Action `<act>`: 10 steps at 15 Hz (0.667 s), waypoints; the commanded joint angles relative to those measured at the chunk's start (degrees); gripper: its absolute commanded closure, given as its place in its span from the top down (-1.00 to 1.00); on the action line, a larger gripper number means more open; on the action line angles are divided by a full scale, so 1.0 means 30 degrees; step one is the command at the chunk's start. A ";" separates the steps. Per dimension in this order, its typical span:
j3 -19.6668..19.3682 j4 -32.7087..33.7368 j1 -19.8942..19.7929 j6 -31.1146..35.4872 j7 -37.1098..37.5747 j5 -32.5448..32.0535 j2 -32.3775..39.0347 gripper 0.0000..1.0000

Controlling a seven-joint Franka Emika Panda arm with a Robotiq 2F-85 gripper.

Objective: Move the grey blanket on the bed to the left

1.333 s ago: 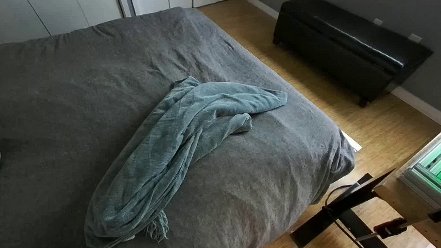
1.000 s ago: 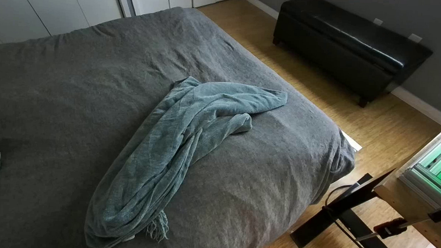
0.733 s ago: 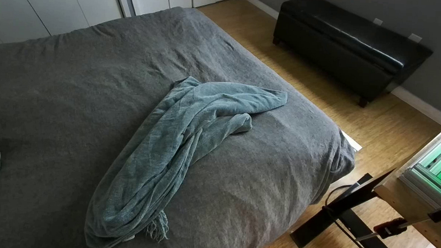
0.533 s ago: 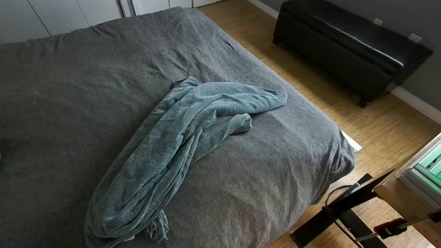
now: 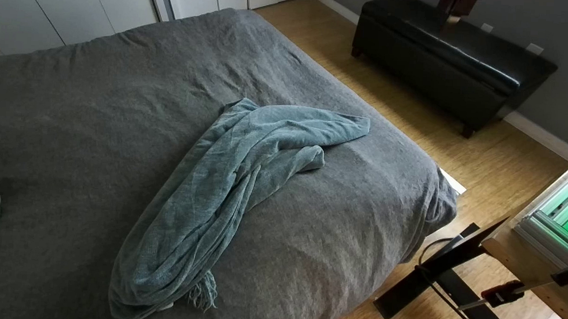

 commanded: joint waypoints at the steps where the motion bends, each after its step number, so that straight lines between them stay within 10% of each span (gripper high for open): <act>1: 0.0869 0.3192 -0.0213 0.0597 0.0128 -0.3202 0.4506 1.00; 10: 0.1767 0.6841 0.1339 0.0379 0.0230 -0.6842 0.9362 1.00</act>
